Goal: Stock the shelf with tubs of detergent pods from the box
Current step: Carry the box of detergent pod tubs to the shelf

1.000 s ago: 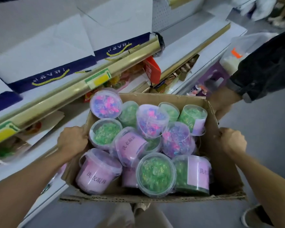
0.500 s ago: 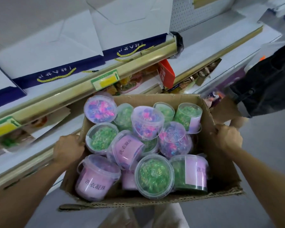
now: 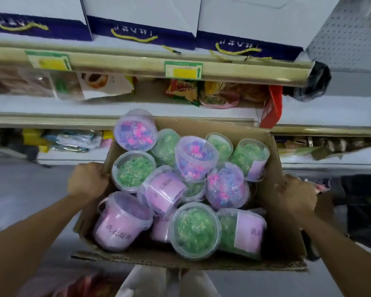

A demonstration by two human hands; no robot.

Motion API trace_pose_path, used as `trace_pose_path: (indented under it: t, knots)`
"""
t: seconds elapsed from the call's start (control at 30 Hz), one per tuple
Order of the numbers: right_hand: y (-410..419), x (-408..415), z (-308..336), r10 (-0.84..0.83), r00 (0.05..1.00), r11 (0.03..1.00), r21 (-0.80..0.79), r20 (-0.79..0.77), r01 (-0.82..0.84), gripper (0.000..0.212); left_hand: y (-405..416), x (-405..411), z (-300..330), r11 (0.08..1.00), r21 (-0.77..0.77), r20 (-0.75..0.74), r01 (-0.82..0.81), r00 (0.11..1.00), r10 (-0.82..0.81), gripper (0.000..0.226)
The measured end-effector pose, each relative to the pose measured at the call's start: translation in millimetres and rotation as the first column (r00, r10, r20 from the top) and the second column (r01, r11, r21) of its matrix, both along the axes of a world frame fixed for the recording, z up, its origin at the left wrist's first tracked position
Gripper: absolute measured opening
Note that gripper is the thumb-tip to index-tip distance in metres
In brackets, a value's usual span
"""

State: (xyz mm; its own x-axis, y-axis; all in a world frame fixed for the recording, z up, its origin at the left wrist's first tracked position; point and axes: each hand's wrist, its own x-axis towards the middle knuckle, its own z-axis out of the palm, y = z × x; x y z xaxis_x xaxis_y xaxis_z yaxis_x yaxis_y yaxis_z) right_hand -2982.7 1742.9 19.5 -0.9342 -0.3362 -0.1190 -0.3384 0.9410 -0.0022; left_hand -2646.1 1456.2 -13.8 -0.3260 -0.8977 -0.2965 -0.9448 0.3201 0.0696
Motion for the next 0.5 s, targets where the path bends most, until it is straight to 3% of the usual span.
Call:
trace_pose_path:
  t: [0.1, 0.17, 0.23, 0.37, 0.5]
  knots:
    - [-7, 4, -16, 0.046, 0.999, 0.999, 0.017, -0.005, -0.046, 0.021, 14, 15, -9, 0.999, 0.006, -0.005, -0.040, 0.999, 0.040, 0.016]
    - [-17, 9, -19, -0.020, 1.000, 0.997, -0.071, 0.010, 0.020, 0.022, 20, 25, -17, 0.997, 0.017, 0.005, -0.071, 0.997, 0.071, 0.015]
    - [-25, 13, -28, -0.079, 0.995, 0.995, -0.050, 0.064, 0.082, 0.030, 23, 35, -28, 0.993, 0.024, 0.003, -0.112, 0.994, 0.112, 0.014]
    - [-32, 27, -56, -0.017, 0.990, 0.999, -0.033, 0.143, 0.022, 0.036, 23, 52, -62, 0.988, 0.043, -0.013, -0.150, 0.988, 0.151, 0.014]
    - [-36, 44, -99, 0.080, 0.995, 0.995, -0.068, 0.052, -0.076, 0.032, 21, 67, -112, 0.989, 0.057, 0.000, -0.135, 0.991, 0.135, 0.017]
